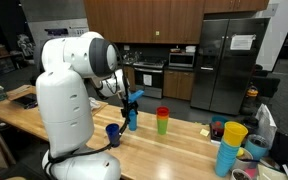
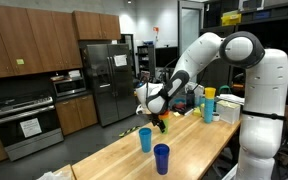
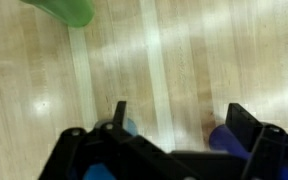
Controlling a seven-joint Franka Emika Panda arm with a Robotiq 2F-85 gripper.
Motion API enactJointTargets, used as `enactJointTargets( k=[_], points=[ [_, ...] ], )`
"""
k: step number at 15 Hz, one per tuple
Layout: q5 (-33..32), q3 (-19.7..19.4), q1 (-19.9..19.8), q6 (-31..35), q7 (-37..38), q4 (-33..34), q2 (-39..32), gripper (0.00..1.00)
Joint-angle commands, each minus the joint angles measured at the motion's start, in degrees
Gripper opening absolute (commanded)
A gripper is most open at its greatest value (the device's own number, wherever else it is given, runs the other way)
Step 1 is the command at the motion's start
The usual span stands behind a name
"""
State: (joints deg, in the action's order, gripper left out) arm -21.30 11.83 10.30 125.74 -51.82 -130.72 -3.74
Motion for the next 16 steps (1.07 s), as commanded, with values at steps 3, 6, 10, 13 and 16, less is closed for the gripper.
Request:
enactJointTargets(
  k=[3,6,10,13,16],
  points=[
    [-0.7,0.7,1.0,1.8,-1.3,-2.4,2.4,1.00],
    [0.3,1.0,1.1,1.9,-3.7,-1.6,1.5,1.00],
    [1.2,1.0,1.0,1.9,-6.7,-0.7,0.7,1.00],
    [1.9,0.9,0.9,2.3,-8.9,0.2,-0.4,1.00],
    [2.6,0.8,0.7,2.8,-10.6,1.1,-1.8,1.00]
  ],
)
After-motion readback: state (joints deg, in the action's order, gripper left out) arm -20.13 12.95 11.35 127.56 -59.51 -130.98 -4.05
